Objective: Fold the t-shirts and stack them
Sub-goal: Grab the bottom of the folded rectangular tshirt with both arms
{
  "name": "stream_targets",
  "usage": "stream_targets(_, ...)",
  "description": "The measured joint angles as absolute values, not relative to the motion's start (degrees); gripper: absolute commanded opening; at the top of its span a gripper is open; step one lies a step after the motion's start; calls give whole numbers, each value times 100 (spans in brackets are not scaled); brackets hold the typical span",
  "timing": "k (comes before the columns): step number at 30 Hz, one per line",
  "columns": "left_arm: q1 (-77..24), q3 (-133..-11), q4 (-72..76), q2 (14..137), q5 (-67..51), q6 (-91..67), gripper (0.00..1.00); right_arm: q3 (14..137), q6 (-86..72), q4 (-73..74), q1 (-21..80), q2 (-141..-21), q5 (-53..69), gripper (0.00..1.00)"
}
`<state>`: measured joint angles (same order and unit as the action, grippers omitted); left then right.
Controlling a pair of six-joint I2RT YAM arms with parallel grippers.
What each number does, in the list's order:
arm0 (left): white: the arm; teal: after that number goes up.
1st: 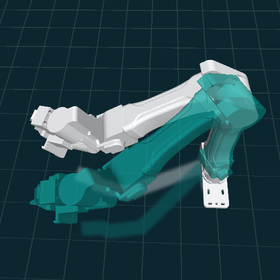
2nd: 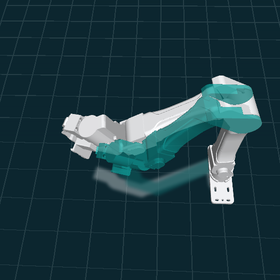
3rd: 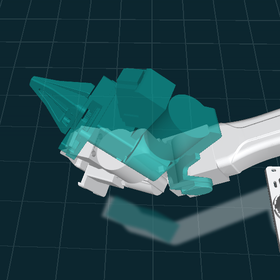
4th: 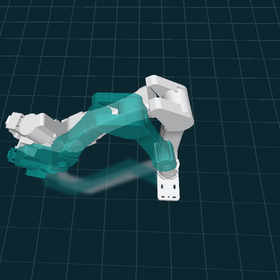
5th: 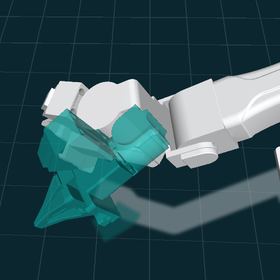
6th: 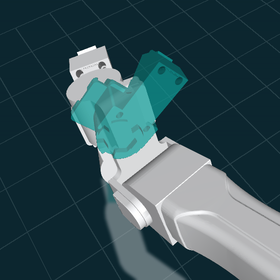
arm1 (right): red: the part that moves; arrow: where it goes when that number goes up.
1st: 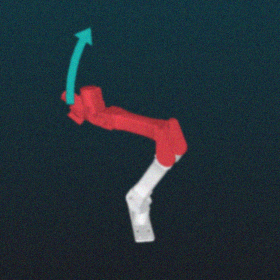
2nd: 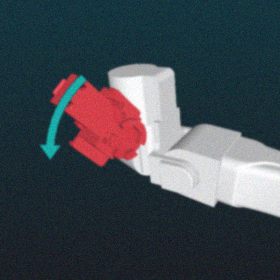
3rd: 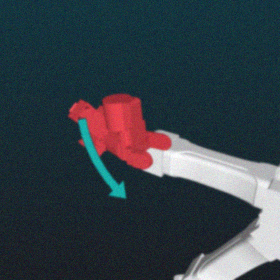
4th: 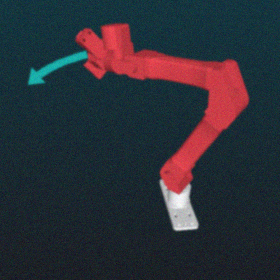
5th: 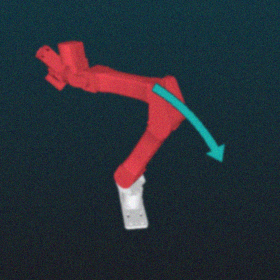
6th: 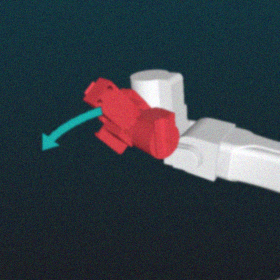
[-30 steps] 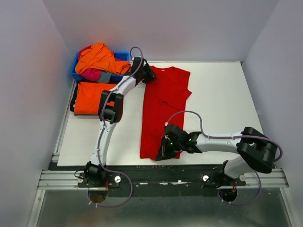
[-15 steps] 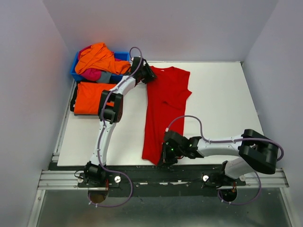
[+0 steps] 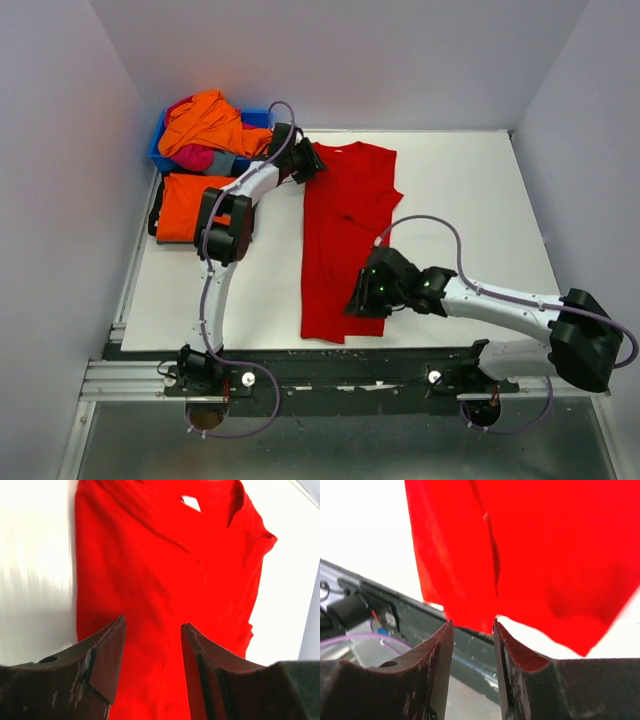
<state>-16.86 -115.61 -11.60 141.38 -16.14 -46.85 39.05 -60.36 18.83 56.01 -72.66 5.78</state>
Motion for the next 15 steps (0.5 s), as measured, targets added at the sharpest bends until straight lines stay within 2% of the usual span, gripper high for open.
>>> stream_targets(6,-1704,-10737,-1035,13292,-1623,-4611,58,4233,-5424,2508,4871,-7260,62,43)
stream_targets(8,-1745,-10632,-956,13080,-1623,-4587,58,4333,-5286,2672,4858,-7310,-84,43)
stream_targets(11,-1848,-10604,-816,12945,-1619,-4567,58,4340,-5153,2858,4866,-7360,-185,50)
stream_targets(15,-2060,-10617,-760,12986,-1616,-4567,57,4257,-5000,3120,5043,-7345,-327,50)
